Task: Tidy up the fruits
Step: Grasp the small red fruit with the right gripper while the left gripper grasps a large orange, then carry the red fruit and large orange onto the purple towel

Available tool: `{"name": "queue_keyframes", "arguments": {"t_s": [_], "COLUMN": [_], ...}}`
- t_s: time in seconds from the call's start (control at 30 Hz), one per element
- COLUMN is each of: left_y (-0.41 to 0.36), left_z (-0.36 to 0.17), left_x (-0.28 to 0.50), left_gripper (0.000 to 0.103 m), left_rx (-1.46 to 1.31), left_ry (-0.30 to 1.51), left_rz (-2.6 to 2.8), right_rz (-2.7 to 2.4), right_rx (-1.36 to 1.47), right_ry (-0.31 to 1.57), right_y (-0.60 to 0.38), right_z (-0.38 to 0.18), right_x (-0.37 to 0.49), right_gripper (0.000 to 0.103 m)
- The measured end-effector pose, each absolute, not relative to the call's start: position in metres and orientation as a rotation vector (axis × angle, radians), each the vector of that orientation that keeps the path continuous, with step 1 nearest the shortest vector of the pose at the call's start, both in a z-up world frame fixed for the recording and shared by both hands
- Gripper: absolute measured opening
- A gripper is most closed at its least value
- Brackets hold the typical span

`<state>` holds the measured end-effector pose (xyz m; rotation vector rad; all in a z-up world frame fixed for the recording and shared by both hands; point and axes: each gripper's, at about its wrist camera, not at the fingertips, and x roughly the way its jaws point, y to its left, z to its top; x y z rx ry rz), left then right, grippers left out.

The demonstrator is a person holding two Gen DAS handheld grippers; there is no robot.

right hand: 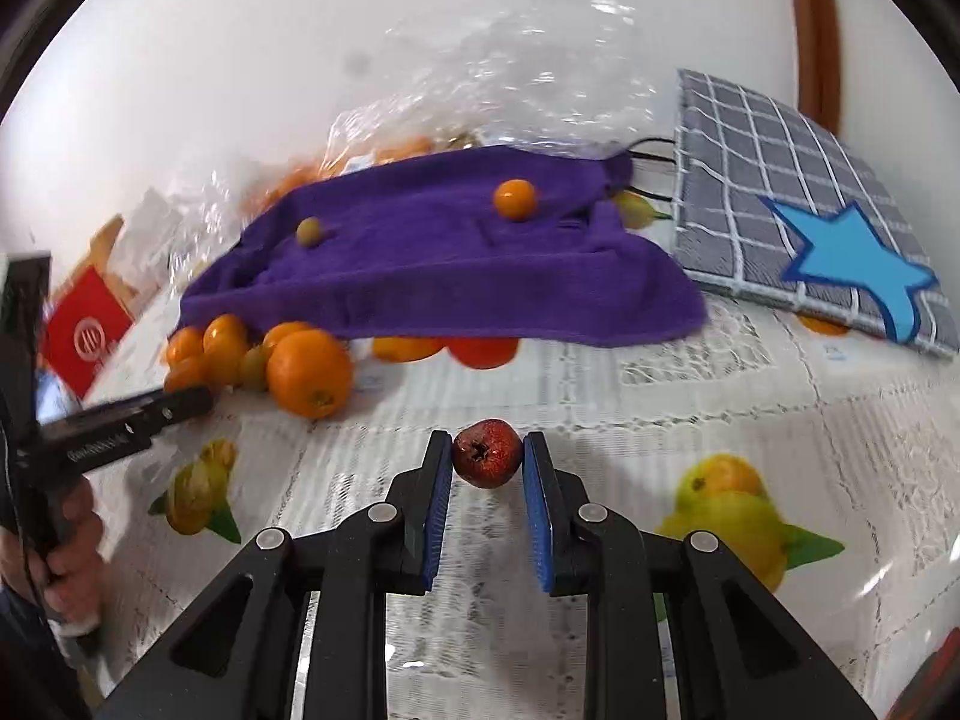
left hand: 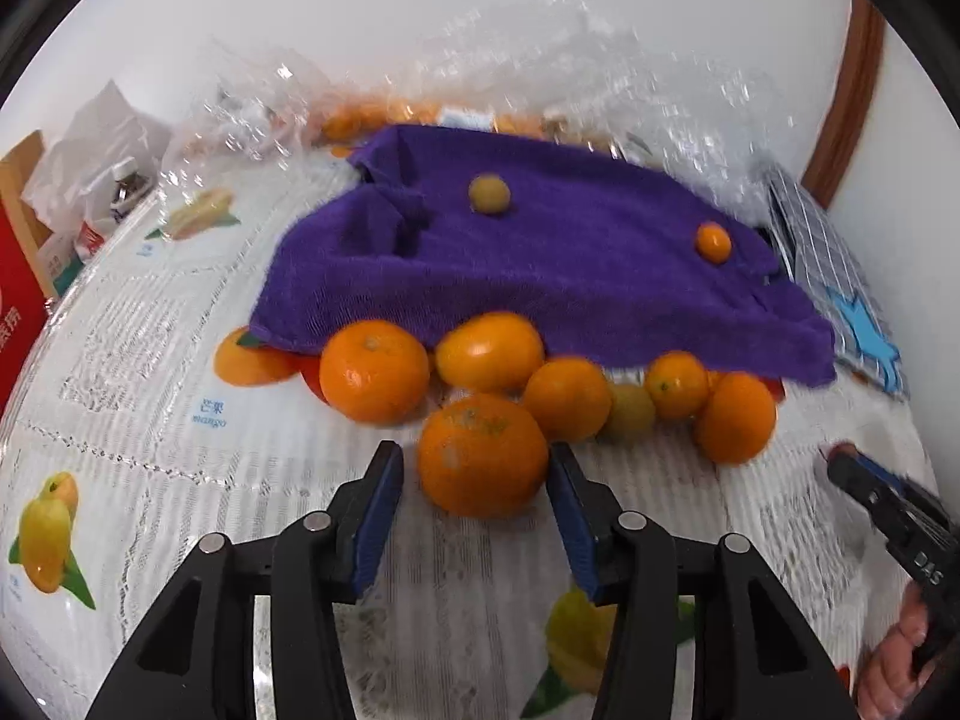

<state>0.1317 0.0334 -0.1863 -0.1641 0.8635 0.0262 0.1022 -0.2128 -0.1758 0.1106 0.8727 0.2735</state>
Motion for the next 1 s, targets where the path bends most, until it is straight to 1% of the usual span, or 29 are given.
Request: {"name": "queue_keyframes", "arguments": {"t_s": [0.2, 0.27, 0.3, 0.57, 0.8, 1.0], "left_y": [0.032, 0.035, 0.037, 0.06, 0.062, 0.053], "left_z": [-0.189, -0.189, -0.189, -0.19, -0.182, -0.171], "left_x": [0.134, 0.133, 0.132, 0.119, 0.106, 0.101], "left_gripper": [0.049, 0.041, 0.04, 0.04, 0.04, 0.04], "left_rx": [-0.155, -0.173, -0.19, -0.362, -0.384, -0.349], "left_ry": [0.862, 0.858, 0.854, 0.801, 0.728, 0.681], "left_rz": [0.026, 0.017, -0.001, -0.067, -0.068, -0.095], "right_rz": [0.293, 0.304, 0.311, 0.333, 0.343, 0.348], "right_rx": [0.118, 0.117, 0.126, 0.17, 0.167, 0.166], "right_ry": [0.847, 0.842, 0.84, 0.821, 0.811, 0.791], "right_y": [-0.211, -0.211, -0.212, -0.219, -0.218, -0.218], "right_z": [-0.173, -0.172, -0.172, -0.171, -0.17, -0.167], "right_x": [0.099, 0.099, 0.099, 0.097, 0.095, 0.091], "right_gripper": [0.024, 0.024, 0.024, 0.024, 0.024, 0.024]}}
